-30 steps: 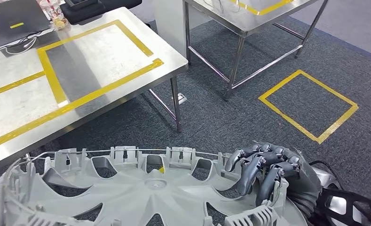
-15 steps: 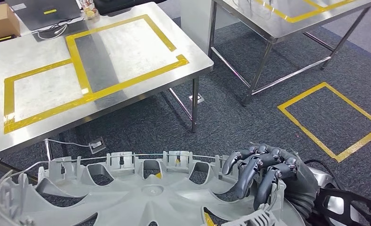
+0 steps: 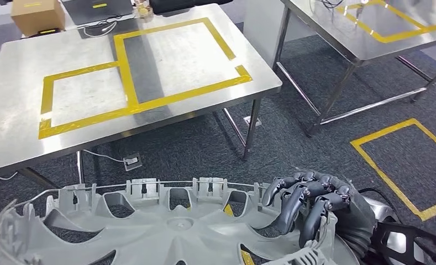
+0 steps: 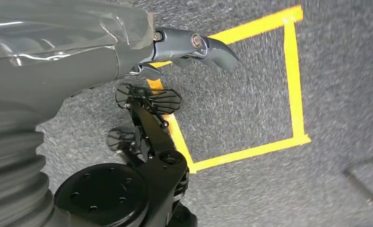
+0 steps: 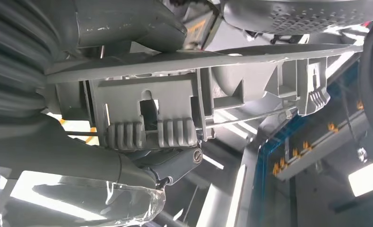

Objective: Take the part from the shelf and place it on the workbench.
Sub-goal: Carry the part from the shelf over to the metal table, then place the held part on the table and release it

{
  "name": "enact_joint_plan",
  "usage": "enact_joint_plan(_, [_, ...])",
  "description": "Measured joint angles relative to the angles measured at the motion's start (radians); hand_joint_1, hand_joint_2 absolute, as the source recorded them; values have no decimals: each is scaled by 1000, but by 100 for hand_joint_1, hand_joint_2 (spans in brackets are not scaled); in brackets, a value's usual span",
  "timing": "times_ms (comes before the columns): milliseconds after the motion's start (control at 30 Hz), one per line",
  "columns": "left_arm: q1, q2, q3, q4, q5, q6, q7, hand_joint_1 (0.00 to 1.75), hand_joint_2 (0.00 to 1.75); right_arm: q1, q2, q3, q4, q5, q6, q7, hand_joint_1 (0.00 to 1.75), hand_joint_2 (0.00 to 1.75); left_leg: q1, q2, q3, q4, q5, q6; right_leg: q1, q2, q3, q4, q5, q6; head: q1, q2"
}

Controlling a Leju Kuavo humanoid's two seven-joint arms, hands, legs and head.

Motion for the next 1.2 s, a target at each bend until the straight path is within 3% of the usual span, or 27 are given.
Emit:
enact_joint_plan(100, [-5, -4, 1, 0, 0, 0, 0, 0, 175, 1, 0, 0, 1, -2, 0, 0, 175, 175, 2, -35, -2, 0, 0, 1, -3, 37, -92, 173, -64, -3, 4, 0])
enact_joint_plan(133, [-5, -7, 2, 0, 0, 0, -1, 0, 175, 1, 1, 0, 1, -2, 2, 2, 175, 175, 2, -50, -1, 0, 0, 0, -5, 39, -110, 197, -65, 3, 4, 0])
enact_joint_plan(167, [-4, -9, 4, 0, 0, 1, -1, 0, 175, 1, 1, 0, 1, -2, 3, 5, 175, 175, 3, -66, 0, 1, -1, -1, -7, 40, -110, 182, -49, 12, 4, 0])
enact_joint_plan(233, [0, -12, 11, 0, 0, 3, -3, 0, 175, 1, 2, 0, 1, -4, 6, 18, 175, 175, 5, -122, -6, 12, -9, -20, -15, 66, -52, 33, 30, 18, 5, 0])
enact_joint_plan(300, [3, -14, 25, 0, 0, 1, -3, 0, 175, 0, 6, 0, 0, -7, 8, 33, 175, 175, 8, -84, -84, 155, -71, -48, -14, 49, 9, -89, 74, -5, -2, 0])
enact_joint_plan(367, [1, -13, 38, 0, 0, -3, -3, 0, 175, -2, 8, 1, -5, -9, 5, 44, 175, 175, -1, 25, -95, 166, -67, -41, 1, -25, 29, -91, 54, -19, -7, 0])
enact_joint_plan(433, [2, -10, 43, 0, 0, -4, -7, 0, 175, -5, 9, 2, -10, -19, -2, 51, 175, 175, -13, 55, -39, 43, -8, -20, 9, -67, 43, -93, 40, -12, -7, 0])
enact_joint_plan(500, [5, -9, 44, 0, 0, -4, -8, 0, 175, -6, 10, 2, -12, -37, -6, 57, 175, 175, -11, 41, -32, 28, -4, -12, 10, -77, 48, -99, 37, -4, -8, 0])
enact_joint_plan(567, [5, -10, 44, 0, 0, -4, -10, 0, 175, -7, 11, 1, -16, -51, -12, 62, 175, 175, -2, 28, -13, 2, 5, -5, 10, -39, 34, -61, 16, -1, -5, 0])
enact_joint_plan(633, [-1, -13, 44, 0, 0, -7, -11, 0, 175, -8, 11, -1, -18, -58, -16, 65, 175, 175, 3, 14, -3, -11, 9, -2, 4, 19, -29, 63, -32, -4, 0, 0])
enact_joint_plan(700, [-6, -16, 44, 0, 0, -10, -9, 0, 175, -7, 11, -4, -19, -62, -19, 69, 175, 175, 4, -3, -2, -10, 8, -3, 0, 37, -100, 180, -64, 1, 2, 0])
enact_joint_plan(733, [-7, -17, 44, 0, 0, -11, -8, 0, 175, -7, 10, -6, -19, -62, -20, 71, 175, 175, 4, -11, -1, -10, 6, -4, -2, 38, -114, 188, -55, 9, 2, 0])
enact_joint_plan(767, [-7, -17, 44, 0, 0, -12, -7, 0, 175, -8, 10, -7, -19, -62, -20, 72, 175, 175, 5, -18, 2, -9, 4, -6, -4, 38, -106, 155, -30, 20, 2, 0])
enact_joint_plan(833, [-7, -18, 44, 0, 0, -12, -6, 0, 175, -8, 10, -9, -19, -63, -20, 72, 175, 175, 5, -32, 7, -3, -2, -15, -9, 39, -50, 12, 41, 37, 2, 0])
enact_joint_plan(867, [-7, -19, 44, 0, 0, -13, -5, 0, 175, -9, 10, -9, -19, -63, -20, 72, 175, 175, 4, -36, 7, 2, -7, -21, -11, 40, -23, -49, 68, 37, 2, 0])
enact_joint_plan(933, [-6, -18, 44, 0, 0, -13, -4, 0, 175, -11, 10, -10, -19, -64, -20, 72, 175, 175, 1, -41, 3, 10, -15, -32, -8, 42, -1, -101, 90, 20, 1, 0])
enact_joint_plan(1000, [-3, -17, 44, 0, 0, -14, -4, 0, 175, -12, 10, -10, -19, -65, -20, 74, 175, 175, 3, -41, 2, 13, -19, -38, -8, 43, 1, -102, 92, 4, 1, 0])
enact_joint_plan(1067, [-3, -16, 44, 0, 0, -16, -4, 0, 175, -15, 11, -10, -19, -66, -20, 79, 175, 175, 7, -31, -14, 50, -44, -46, -12, 42, 6, -103, 91, -8, -1, 0])
enact_joint_plan(1167, [-6, -16, 43, 0, -2, -18, -4, 0, 175, -20, 14, -11, -19, -68, -22, 88, 175, 175, 10, -15, -106, 236, -129, -58, -9, 42, 9, -103, 87, -18, -4, 0])
enact_joint_plan(1200, [-6, -17, 43, 0, -4, -19, -4, 0, 175, -21, 15, -12, -19, -68, -22, 91, 175, 175, 11, -13, -136, 290, -144, -59, -7, 41, 9, -103, 86, -19, -4, 0])
